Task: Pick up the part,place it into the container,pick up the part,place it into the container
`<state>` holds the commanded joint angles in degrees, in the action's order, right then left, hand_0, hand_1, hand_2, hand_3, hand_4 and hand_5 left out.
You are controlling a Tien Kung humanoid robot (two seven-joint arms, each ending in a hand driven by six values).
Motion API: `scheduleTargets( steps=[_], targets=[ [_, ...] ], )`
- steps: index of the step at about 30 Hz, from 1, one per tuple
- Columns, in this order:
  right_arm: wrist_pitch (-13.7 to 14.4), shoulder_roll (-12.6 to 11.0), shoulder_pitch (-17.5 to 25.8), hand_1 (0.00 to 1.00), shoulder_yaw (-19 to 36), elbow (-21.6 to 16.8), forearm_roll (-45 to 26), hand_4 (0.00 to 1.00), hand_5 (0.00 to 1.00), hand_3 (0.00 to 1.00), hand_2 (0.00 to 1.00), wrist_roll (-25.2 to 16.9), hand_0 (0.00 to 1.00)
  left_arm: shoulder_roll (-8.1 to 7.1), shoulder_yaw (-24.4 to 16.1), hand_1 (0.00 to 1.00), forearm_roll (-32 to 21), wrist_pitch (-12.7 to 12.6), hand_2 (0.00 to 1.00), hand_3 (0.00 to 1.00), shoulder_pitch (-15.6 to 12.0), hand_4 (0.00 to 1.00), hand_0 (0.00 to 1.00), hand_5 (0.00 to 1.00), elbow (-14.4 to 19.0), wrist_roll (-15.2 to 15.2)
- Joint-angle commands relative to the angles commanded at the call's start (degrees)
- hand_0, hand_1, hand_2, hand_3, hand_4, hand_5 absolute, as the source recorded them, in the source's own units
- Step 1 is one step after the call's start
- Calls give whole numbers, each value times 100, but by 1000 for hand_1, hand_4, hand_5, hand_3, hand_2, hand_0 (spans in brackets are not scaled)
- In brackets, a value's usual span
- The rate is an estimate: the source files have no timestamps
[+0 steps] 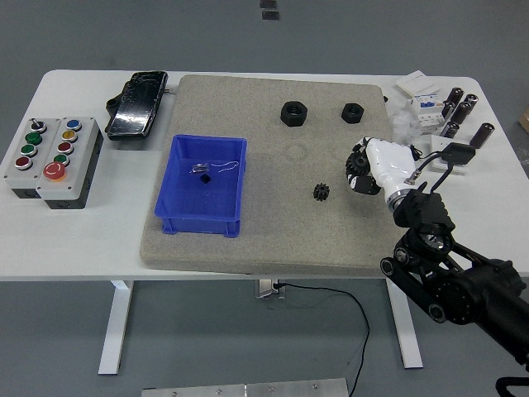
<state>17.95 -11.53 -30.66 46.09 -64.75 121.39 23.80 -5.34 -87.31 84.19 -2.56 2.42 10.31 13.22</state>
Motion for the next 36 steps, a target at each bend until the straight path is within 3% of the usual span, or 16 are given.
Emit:
scheduleTargets(
  steps=[3, 9, 11, 12, 17, 18, 23, 24, 29, 30, 35, 36],
  targets=[
    [68, 73, -118, 535, -169, -193, -200, 481, 2, 520, 471, -32, 354, 0, -11, 635, 11, 0, 550, 601, 0, 692, 667, 365, 0, 9],
    [223, 496, -453, 537, -748, -667, -667, 489, 2, 524, 476, -138, 356, -2, -73, 635, 68, -2, 550, 601, 5, 692, 666, 367, 0, 45],
    [198, 643, -554, 537, -969, -811, -748, 489, 2, 524, 476, -152, 356, -6, -94, 635, 89, -2, 550, 601, 7, 692, 666, 367, 0, 59],
    [171, 692, -603, 558, -1071, -875, -777, 529, 2, 545, 498, -151, 416, -9, -102, 635, 97, -3, 550, 600, 8, 692, 667, 365, 0, 64],
    [79, 849, -839, 558, -1634, -1081, -1017, 529, 2, 545, 498, -201, 416, -26, -149, 635, 137, -9, 550, 600, 6, 692, 667, 365, 0, 95],
    [76, 872, -872, 610, -1729, -1085, -1082, 568, 2, 581, 587, -229, 520, -27, -160, 634, 147, -9, 550, 600, 6, 692, 667, 367, 0, 102],
    [66, 999, -948, 610, -2151, -897, -1327, 568, 2, 581, 587, -356, 520, -21, -191, 634, 182, -9, 550, 600, 10, 692, 667, 367, 0, 123],
    [73, 1018, -947, 664, -2203, -832, -1331, 567, 108, 676, 669, -368, 578, -19, -190, 633, 181, -10, 550, 600, 12, 691, 666, 366, 0, 123],
    [89, 1066, -930, 664, -2299, -600, -1311, 567, 108, 676, 669, -373, 578, -17, -198, 633, 194, -9, 550, 600, 11, 691, 666, 366, 0, 127],
    [92, 1074, -927, 676, -2293, -570, -1293, 536, 173, 679, 673, -367, 602, -17, -202, 633, 199, -9, 550, 600, 10, 688, 667, 364, 0, 128],
    [122, 1090, -917, 676, -2229, -496, -1212, 536, 173, 679, 673, -338, 602, -19, -200, 633, 200, -7, 550, 600, 8, 688, 667, 364, 0, 126],
    [128, 1089, -916, 680, -2218, -492, -1199, 571, 224, 682, 674, -333, 606, -19, -200, 634, 199, -8, 550, 601, 9, 687, 666, 360, 0, 125]
  ],
)
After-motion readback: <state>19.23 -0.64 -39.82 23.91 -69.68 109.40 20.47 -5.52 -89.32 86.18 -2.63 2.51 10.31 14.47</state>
